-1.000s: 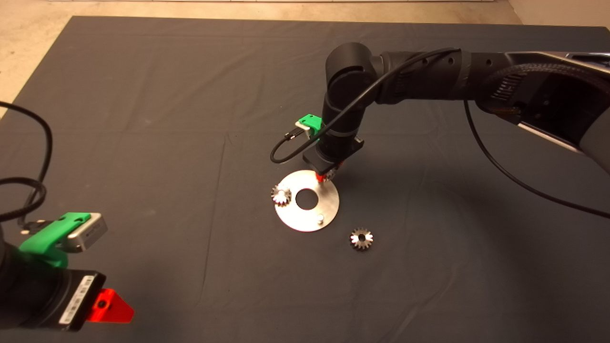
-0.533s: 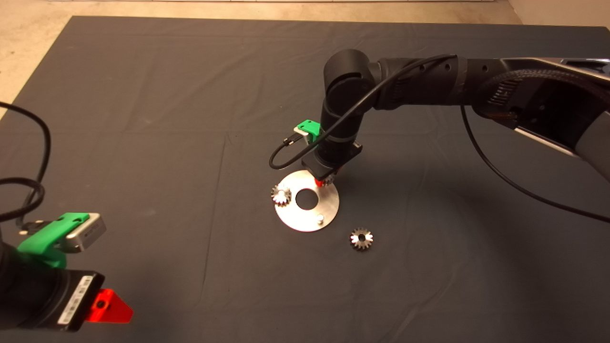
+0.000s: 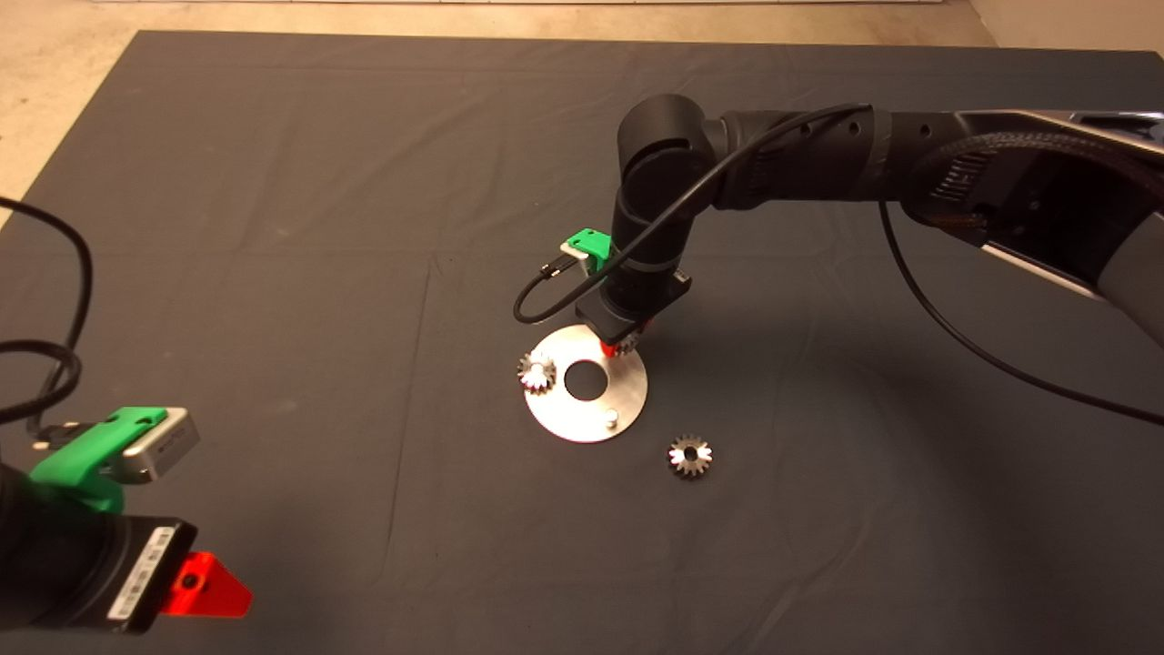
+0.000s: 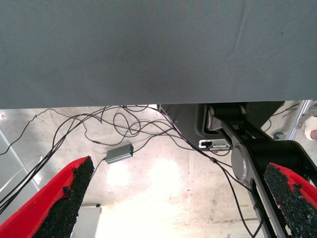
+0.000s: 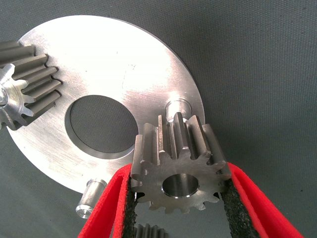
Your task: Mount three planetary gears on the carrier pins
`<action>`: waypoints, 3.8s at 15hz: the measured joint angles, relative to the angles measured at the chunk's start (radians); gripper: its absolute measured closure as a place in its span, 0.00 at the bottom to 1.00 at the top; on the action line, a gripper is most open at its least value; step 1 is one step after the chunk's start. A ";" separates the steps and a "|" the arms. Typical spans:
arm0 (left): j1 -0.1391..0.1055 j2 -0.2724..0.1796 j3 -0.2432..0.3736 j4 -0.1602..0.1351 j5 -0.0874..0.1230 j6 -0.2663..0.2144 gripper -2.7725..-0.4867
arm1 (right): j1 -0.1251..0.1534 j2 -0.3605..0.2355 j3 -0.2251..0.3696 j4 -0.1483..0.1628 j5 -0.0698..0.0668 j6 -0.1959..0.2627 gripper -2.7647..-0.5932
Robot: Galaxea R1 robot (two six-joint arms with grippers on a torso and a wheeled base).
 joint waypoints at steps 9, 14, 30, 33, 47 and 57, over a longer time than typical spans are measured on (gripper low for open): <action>0.000 0.000 0.000 0.000 0.000 0.000 0.11 | 0.000 0.000 0.000 0.000 0.000 0.000 0.79; 0.000 0.000 0.000 0.000 0.000 0.000 0.11 | 0.000 0.000 0.000 -0.002 0.000 0.000 0.79; 0.000 0.000 0.000 0.000 0.000 0.000 0.11 | 0.022 0.000 -0.001 -0.017 0.000 0.001 0.79; 0.000 0.000 0.000 0.000 0.000 0.000 0.11 | 0.022 0.001 -0.001 -0.017 0.000 0.004 0.79; 0.000 0.000 0.000 0.000 0.000 0.000 0.11 | 0.013 0.003 -0.001 -0.017 0.000 0.004 0.79; 0.000 0.000 0.000 0.000 0.000 0.000 0.11 | 0.011 0.007 -0.001 -0.017 0.000 0.005 0.79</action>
